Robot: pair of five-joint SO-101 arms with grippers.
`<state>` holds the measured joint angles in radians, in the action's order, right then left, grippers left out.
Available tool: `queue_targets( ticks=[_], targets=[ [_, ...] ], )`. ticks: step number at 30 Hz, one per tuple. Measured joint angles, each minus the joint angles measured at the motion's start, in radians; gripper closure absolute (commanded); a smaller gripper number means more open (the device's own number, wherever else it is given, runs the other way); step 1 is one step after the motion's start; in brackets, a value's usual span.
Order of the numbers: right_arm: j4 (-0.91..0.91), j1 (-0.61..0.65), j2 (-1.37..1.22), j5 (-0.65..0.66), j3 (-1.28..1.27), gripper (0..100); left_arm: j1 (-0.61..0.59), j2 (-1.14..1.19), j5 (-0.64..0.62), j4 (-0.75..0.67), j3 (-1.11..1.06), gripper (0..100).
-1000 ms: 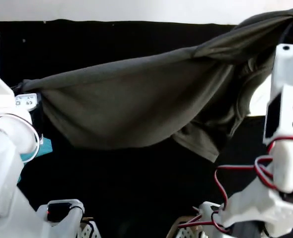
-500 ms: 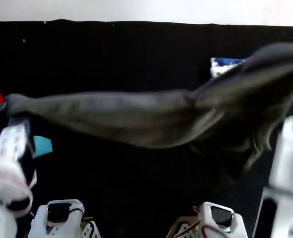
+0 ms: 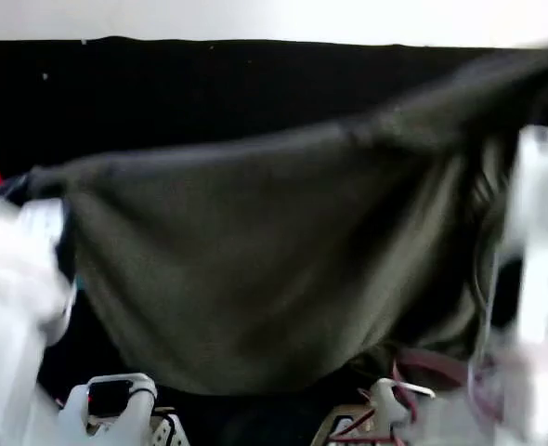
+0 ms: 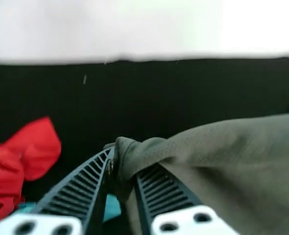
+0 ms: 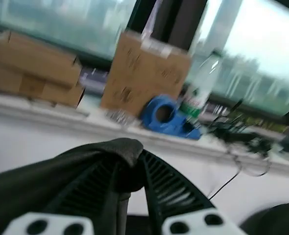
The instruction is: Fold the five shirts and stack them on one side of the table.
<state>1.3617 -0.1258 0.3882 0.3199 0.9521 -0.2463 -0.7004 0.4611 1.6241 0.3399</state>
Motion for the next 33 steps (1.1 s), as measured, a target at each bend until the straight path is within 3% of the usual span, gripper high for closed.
queue_targets(
  ticks=[11,20,33],
  targets=[
    [-0.215,0.106,-0.597,0.0,-0.006,99.3,-0.044,0.574,0.003,-0.285,0.017,99],
    [-0.296,0.12,-0.721,-0.002,-0.006,99.3,-0.044,0.945,0.003,-0.272,0.367,99],
    [-0.086,0.127,-0.973,-0.002,-0.008,99.3,-0.025,1.203,0.003,-0.172,0.388,99]
  ],
)
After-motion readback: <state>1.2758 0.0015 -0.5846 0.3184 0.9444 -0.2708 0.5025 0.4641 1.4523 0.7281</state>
